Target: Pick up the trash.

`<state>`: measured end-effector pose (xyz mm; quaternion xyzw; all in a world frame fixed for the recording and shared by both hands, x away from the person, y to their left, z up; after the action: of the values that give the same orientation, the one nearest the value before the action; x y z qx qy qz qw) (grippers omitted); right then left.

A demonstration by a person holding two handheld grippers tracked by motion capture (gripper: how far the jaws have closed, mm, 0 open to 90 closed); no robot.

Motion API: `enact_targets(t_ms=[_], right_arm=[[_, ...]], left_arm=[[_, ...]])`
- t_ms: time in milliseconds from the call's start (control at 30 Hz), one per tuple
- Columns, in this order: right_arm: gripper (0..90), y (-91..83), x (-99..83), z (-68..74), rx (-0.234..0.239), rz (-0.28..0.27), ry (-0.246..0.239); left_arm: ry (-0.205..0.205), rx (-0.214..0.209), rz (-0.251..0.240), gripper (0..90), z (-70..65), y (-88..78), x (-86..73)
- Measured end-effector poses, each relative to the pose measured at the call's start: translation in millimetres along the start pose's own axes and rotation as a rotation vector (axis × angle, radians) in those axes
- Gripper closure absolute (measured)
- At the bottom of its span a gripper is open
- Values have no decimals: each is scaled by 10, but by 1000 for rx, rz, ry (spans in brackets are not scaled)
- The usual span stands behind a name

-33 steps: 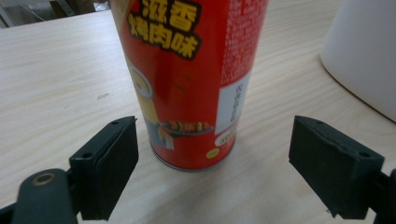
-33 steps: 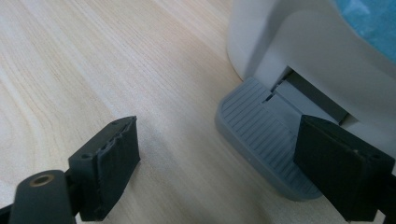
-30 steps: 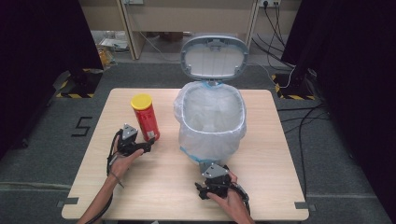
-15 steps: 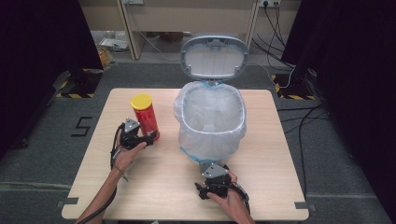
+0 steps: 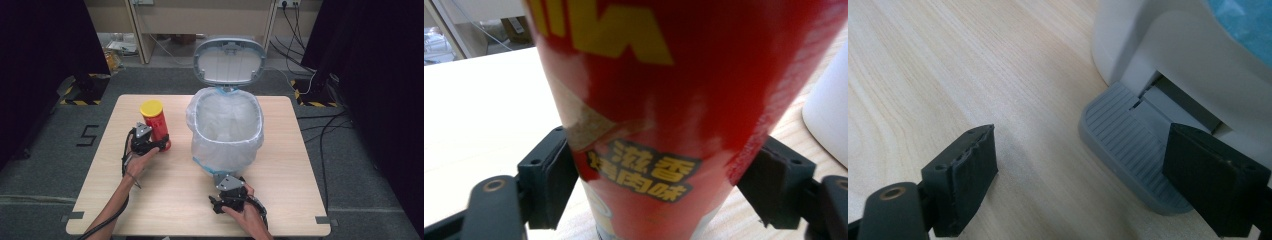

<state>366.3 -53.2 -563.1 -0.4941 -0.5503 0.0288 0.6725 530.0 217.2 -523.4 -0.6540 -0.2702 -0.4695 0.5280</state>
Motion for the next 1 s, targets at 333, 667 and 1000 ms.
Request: enact_targets(t_ms=[333,667,1000], right_arm=[[142,-1,0,2,2,0,2],[142,-1,1,1,2,2,-3],[142,-1,1,2,1,2,-3]], left_arm=[[28,-8,-20,238,14,-53,39],[68,-90,-78,238,-98,-439,352],[79,-154,-77,238,-148,-617,498]])
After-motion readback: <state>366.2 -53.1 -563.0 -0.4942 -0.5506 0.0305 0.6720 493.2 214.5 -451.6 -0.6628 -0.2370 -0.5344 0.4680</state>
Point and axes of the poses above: each handheld gripper's, and its own axes: y roughly forward along the jaws, x roughly out of its top, z roughly to its left, the point moved 7 cm from there along y, roughly forward along the jaws, and after that the axes turned 3 degrees about x, right-handed, at the moved point
